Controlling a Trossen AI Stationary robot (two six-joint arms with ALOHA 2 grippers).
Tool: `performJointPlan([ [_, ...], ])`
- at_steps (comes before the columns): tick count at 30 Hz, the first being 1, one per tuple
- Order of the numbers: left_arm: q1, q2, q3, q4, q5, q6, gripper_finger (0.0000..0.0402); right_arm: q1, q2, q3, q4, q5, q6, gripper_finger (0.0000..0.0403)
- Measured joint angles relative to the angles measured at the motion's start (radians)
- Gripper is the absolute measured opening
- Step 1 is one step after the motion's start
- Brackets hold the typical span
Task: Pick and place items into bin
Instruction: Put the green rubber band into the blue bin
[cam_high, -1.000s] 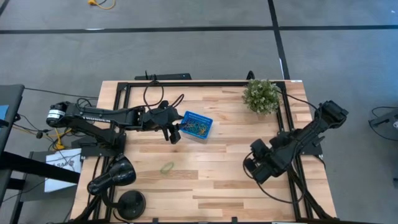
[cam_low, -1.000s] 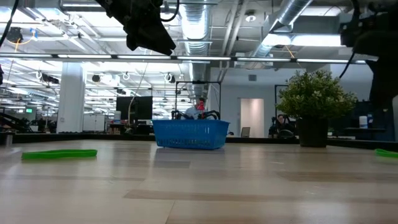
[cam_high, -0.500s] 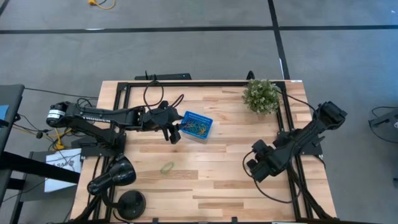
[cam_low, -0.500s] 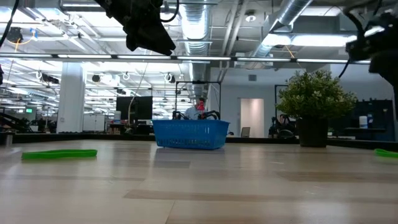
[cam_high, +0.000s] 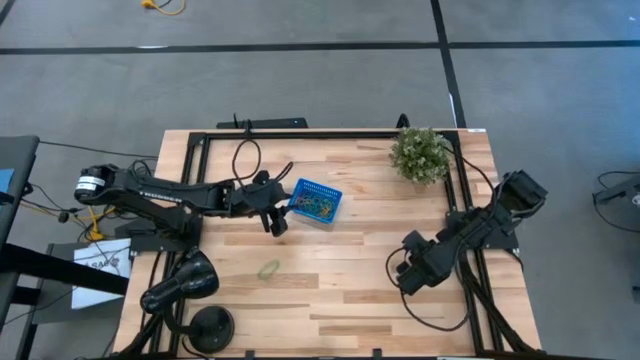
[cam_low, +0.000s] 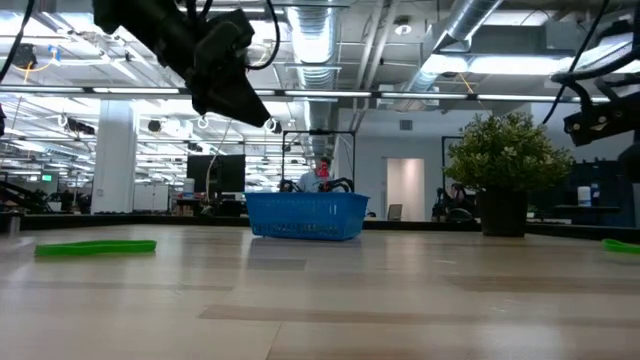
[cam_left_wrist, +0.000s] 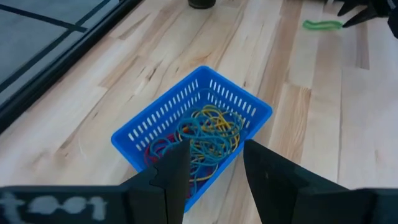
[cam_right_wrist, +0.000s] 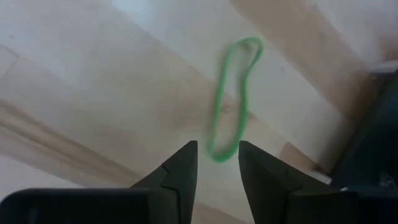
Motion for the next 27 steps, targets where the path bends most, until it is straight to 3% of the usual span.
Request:
performJointPlan([
  [27,0.0,0.0,-0.003,0.065,0.001,0.008,0.014,0.002,-0.005,-0.083,0.082,0.006,0.027,0.0113],
])
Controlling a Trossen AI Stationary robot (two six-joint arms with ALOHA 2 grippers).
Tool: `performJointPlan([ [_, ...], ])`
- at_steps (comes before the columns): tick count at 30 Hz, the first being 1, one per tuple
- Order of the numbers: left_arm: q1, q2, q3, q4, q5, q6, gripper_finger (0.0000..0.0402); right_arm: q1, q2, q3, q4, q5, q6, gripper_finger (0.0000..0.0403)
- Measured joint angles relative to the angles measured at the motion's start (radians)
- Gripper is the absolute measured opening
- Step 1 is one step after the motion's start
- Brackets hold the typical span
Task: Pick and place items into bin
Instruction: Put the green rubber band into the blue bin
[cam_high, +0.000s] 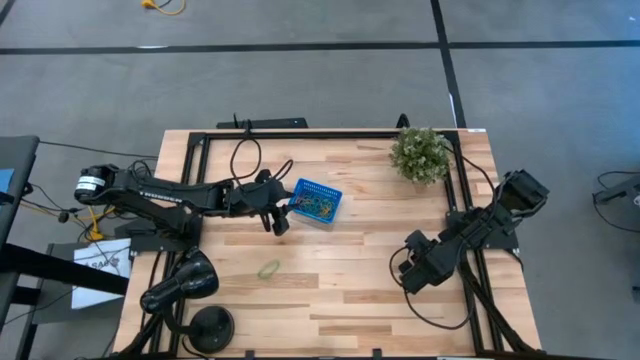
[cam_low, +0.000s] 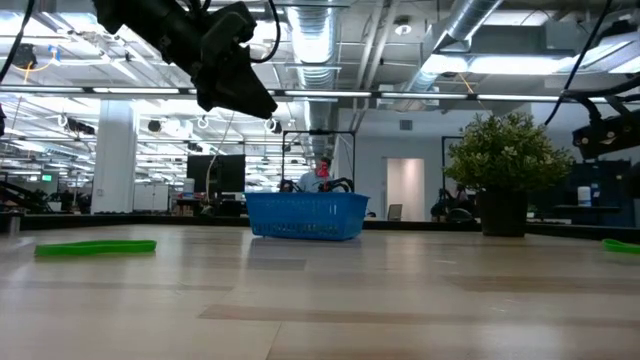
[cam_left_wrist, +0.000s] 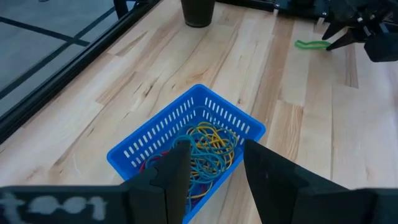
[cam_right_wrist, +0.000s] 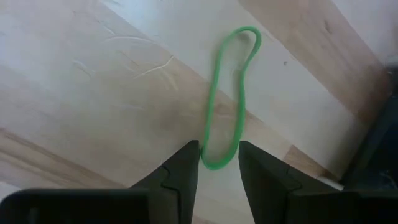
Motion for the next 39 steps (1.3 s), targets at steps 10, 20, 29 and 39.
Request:
performJointPlan([
  [10,0.0,0.0,0.0,0.0,0.0,0.0,0.014,0.001,-0.005,-0.034,0.02,0.011,0.054,0.0113],
  [20,0.0,0.0,0.0,-0.001,0.019,-0.001,0.014,0.0,-0.003,-0.04,0.054,0.009,0.075,0.0035],
  [29,0.0,0.0,0.001,-0.001,0.024,-0.001,0.0139,0.032,0.013,0.046,-0.027,0.109,0.083,0.0003],
  [39,0.0,0.0,0.001,0.006,0.019,-0.002,0.014,0.021,0.007,0.305,-0.144,0.607,-0.001,0.0001],
])
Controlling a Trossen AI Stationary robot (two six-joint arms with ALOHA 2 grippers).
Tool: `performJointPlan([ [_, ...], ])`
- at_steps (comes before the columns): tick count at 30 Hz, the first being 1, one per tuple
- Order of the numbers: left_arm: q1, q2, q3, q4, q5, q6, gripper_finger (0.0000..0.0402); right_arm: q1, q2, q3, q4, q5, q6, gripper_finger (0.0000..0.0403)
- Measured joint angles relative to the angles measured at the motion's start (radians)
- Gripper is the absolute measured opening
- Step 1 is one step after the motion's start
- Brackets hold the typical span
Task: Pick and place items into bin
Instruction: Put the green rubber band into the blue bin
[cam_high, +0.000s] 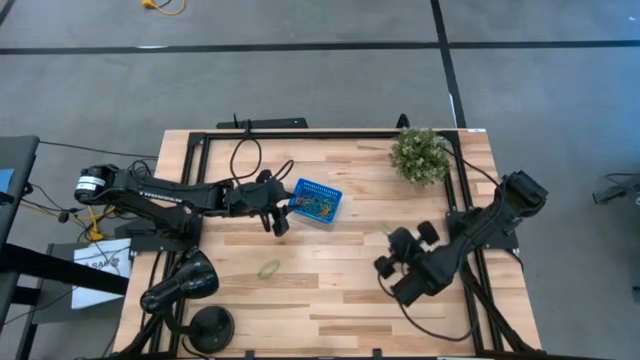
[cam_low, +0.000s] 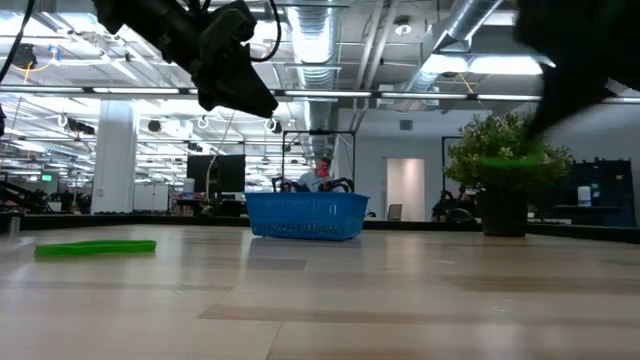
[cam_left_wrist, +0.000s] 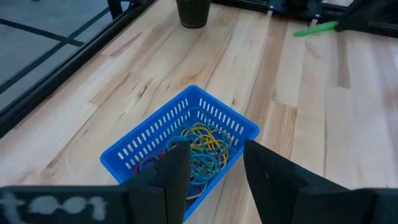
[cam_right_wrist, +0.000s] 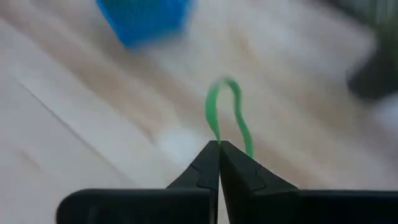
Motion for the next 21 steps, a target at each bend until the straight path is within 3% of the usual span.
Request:
performJointPlan([
  [5,0.0,0.0,0.0,0.042,0.0,0.0,0.014,-0.076,-0.002,0.095,0.091,0.277,-0.168,0.0001],
  [9,0.0,0.0,0.0,0.042,0.0,-0.006,0.014,-0.175,-0.003,0.11,0.308,0.36,-0.39,0.0001],
  [12,-0.002,0.0,0.0,0.029,0.0,-0.012,0.014,-0.269,0.013,0.112,0.507,0.303,-0.572,0.0001],
  [16,-0.004,0.0,0.0,0.006,-0.001,-0.045,0.014,-0.398,0.081,0.112,0.78,0.148,-0.813,0.0],
  [19,-0.011,0.0,0.0,-0.06,-0.015,-0.087,0.014,-0.477,0.141,0.112,0.937,0.029,-0.898,0.0],
  [21,-0.026,-0.001,0.0,-0.137,-0.096,-0.13,0.014,-0.517,0.182,0.112,0.991,-0.011,-0.915,0.0],
])
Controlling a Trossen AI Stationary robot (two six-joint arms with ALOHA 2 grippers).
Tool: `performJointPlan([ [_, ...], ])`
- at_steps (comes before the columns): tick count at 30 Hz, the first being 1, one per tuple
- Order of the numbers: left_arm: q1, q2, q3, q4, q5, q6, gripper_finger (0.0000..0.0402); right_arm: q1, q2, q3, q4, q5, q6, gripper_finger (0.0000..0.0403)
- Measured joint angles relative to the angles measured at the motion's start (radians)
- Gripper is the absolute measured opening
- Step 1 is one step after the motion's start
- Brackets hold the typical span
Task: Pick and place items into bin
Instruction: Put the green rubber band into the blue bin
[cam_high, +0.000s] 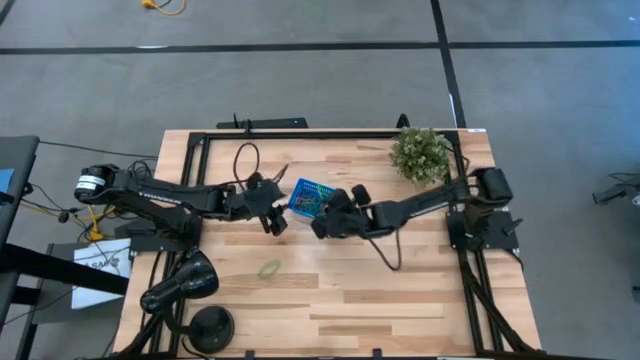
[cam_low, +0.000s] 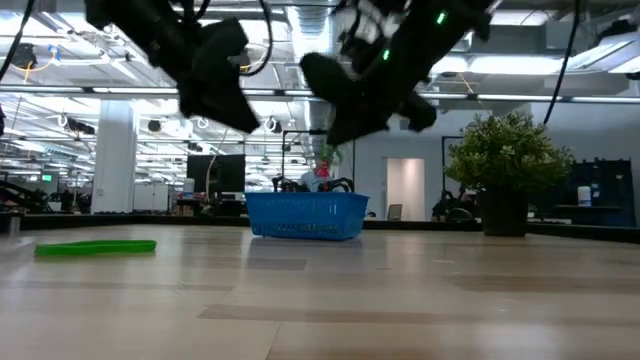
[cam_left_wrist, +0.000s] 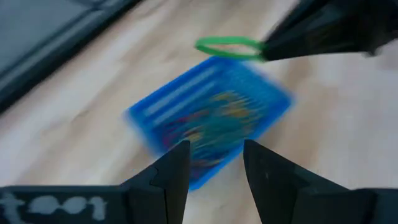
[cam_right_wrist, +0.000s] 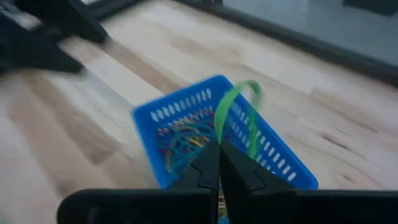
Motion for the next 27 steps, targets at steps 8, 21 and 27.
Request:
performJointPlan([
  [8,-0.069,0.0,0.0,-0.384,-0.331,-0.319,0.014,-0.061,0.101,0.0,0.014,-0.083,0.025,0.0],
  [21,-0.126,0.0,0.0,-0.423,-0.358,-0.363,0.014,-0.069,0.127,0.002,-0.002,-0.146,0.078,0.0025],
  [27,-0.126,0.0,0.0,-0.414,-0.364,-0.363,0.014,-0.067,0.127,0.003,-0.013,-0.196,0.078,0.0062],
])
